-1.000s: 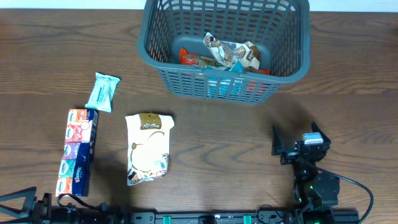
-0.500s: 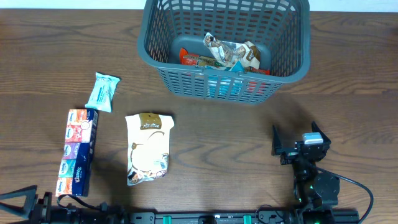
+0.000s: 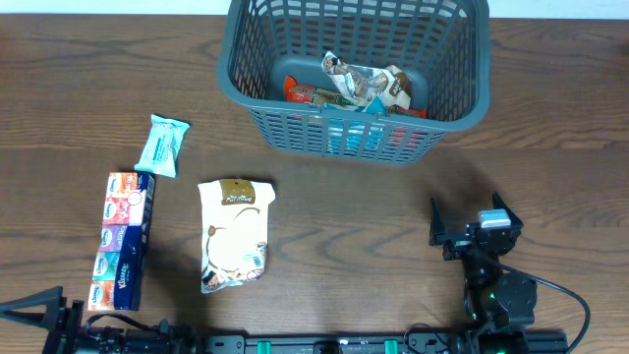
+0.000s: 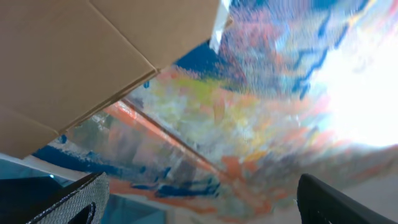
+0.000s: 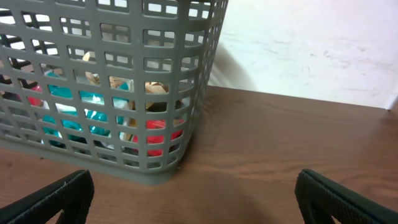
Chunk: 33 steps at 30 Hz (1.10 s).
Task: Pack container
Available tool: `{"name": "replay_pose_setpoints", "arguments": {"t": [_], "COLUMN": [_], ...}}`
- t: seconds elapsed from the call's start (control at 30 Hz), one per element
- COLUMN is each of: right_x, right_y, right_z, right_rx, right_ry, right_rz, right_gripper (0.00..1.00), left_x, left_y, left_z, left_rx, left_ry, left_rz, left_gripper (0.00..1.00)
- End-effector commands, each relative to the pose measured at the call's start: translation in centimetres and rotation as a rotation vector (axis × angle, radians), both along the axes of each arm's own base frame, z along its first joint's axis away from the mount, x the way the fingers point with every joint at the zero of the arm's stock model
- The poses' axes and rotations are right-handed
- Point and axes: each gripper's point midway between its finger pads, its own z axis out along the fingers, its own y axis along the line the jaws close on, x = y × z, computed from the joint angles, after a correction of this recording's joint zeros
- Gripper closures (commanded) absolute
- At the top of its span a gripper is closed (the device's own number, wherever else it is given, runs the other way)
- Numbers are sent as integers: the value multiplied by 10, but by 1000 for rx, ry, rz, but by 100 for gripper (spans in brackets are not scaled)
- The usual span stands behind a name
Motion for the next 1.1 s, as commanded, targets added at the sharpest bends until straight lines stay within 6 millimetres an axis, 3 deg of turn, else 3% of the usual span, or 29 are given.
{"name": "replay_pose_setpoints", "arguments": {"t": [0.0,1.07], "right_x": [0,0], "right_y": [-1,-1], "right_z": [-1,-1], "right_rx": [-10,-10], "right_ry": [0,0], "right_rz": [-4,-4], "right_gripper": [1,1], "left_x": [-7,-7], "left_y": [4,2], "left_z": [-6,0], "left_rx": [-66,-40], "left_ry": [-94,-205], "left_rz": [-15,-61], "left_gripper": [5,5]}}
